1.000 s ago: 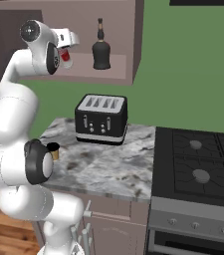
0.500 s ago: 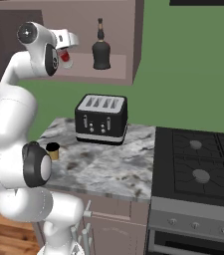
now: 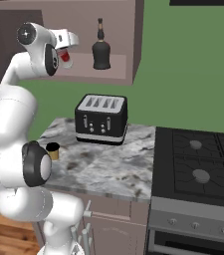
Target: Sort all alcoholic drinks to one cabinet, and non-alcoholic drinks to the other.
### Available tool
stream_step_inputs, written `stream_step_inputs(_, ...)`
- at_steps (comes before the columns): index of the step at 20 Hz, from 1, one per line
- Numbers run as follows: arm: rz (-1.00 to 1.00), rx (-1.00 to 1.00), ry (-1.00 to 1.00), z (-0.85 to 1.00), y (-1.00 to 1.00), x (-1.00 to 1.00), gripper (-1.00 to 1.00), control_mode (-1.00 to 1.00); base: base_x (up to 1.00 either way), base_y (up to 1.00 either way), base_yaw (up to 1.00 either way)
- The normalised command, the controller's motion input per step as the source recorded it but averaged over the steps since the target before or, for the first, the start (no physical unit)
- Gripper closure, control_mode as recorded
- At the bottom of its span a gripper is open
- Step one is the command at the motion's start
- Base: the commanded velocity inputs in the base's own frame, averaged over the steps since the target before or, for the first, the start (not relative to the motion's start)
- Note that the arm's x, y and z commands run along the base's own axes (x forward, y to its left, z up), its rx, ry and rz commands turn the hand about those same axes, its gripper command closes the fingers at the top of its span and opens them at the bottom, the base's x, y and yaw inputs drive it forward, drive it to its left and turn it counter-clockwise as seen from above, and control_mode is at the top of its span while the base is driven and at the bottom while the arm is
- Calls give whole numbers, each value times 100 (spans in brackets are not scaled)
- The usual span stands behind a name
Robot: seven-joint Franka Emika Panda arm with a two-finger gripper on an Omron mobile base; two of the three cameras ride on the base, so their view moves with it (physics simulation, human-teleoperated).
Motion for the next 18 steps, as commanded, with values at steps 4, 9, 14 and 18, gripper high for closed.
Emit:
stream_step_inputs(4, -1, 0, 0, 0, 0, 10, -100, -100, 0, 0, 0)
stream_step_inputs(9, -1, 0, 0, 0, 1, 7, -100, -100, 0, 0, 0)
stream_step_inputs(14, -1, 0, 0, 0, 0, 5, -100, -100, 0, 0, 0)
stream_step_inputs(18, -1, 0, 0, 0, 0, 8, -100, -100, 0, 0, 0)
